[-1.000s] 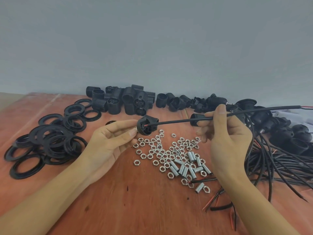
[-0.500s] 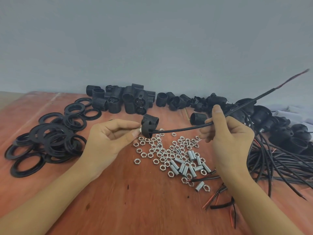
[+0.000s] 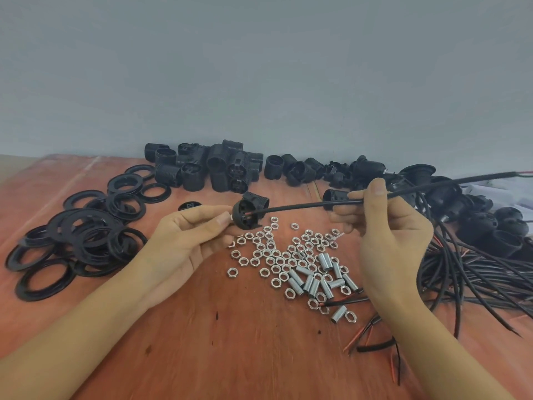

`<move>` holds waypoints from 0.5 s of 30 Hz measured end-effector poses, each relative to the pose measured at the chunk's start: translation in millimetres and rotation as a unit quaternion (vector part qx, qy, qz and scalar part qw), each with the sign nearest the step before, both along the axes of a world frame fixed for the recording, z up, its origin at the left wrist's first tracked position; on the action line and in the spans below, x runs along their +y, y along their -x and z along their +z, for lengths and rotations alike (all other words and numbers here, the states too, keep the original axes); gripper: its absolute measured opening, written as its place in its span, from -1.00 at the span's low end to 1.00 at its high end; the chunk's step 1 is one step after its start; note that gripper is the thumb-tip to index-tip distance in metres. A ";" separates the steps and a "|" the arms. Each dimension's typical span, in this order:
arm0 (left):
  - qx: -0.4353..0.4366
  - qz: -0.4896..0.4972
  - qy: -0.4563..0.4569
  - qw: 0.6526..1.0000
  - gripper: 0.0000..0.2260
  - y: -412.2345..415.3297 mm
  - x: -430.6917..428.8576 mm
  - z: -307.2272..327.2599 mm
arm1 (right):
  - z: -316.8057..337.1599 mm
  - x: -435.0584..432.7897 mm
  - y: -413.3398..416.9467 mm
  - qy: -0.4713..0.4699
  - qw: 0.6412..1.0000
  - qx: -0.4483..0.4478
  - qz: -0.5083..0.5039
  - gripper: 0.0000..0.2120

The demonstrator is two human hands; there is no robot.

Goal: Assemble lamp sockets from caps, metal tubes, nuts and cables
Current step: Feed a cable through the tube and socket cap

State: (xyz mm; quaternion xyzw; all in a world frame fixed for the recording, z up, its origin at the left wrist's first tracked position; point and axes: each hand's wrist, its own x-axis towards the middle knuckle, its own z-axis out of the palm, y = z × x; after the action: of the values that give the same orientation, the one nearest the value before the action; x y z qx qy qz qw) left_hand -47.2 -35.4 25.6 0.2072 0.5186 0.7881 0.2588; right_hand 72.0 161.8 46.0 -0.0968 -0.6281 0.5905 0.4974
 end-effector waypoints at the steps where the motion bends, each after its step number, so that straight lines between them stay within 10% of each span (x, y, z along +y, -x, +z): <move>1: -0.013 -0.002 -0.004 1.000 -0.83 0.7 -0.4 0.7 | -0.1 -2.0 -0.2 -0.016 1.000 0.002 -0.006 -0.65; 15: -0.034 -0.001 -0.014 0.999 -0.81 0.9 0.2 1.1 | 2.2 -6.9 -2.5 -0.047 0.997 0.046 -0.043 -0.64</move>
State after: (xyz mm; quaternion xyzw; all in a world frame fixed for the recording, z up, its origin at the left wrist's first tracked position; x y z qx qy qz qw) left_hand -48.0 -35.2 26.7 0.1845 0.4983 0.8016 0.2741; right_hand 74.5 154.9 48.2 -0.0725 -0.6268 0.5424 0.5546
